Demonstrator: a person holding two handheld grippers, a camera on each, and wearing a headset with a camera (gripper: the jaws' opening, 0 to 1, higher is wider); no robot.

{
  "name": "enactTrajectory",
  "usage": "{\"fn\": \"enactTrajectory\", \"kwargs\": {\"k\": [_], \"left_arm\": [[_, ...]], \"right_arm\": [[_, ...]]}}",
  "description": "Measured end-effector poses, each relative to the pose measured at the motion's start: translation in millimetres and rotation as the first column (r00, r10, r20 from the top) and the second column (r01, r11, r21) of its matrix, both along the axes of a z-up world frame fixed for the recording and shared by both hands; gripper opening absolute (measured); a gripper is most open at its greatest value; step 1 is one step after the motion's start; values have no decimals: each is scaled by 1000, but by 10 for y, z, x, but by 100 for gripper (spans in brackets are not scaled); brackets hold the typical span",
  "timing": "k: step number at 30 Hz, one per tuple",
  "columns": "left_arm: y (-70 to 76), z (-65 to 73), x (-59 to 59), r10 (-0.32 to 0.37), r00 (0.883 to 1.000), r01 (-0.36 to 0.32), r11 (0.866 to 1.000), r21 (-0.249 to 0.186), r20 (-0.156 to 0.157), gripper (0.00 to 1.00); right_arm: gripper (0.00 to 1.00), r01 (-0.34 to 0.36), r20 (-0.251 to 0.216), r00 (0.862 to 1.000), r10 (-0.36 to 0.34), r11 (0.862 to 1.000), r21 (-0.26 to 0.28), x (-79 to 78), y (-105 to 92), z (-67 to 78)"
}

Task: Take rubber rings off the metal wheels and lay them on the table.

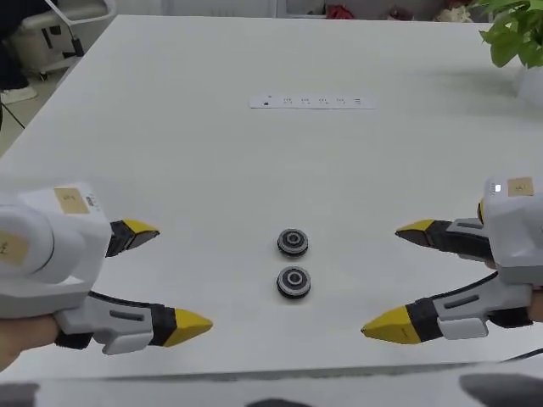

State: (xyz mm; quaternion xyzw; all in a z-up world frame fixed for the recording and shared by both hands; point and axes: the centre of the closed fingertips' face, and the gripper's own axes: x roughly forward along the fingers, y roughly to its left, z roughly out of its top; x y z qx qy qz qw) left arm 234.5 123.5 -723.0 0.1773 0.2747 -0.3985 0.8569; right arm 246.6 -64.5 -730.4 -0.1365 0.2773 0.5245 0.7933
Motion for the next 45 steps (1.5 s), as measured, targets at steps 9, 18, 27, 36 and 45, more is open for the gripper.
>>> {"fn": "enactTrajectory", "kwargs": {"k": [9,18,27,36,45], "left_arm": [[-15,-5,43,-12,1000,12,1000,6,4,78],[-88,-7,92,-43,999,43,999,12,11,77],[-132,-19,173,-69,997,69,998,14,16,74],[-175,-49,243,-98,995,98,995,20,15,72],[-230,-33,341,-117,993,117,993,10,16,70]], "right_arm": [[87,-2,-1,1000,2,1000,14,49,6,8],[85,-23,6,1000,23,1000,19,106,57,2],[80,-54,10,999,54,997,60,191,131,34],[74,-73,35,997,71,996,51,290,165,29],[69,-123,44,992,122,992,28,318,230,-36]]}}
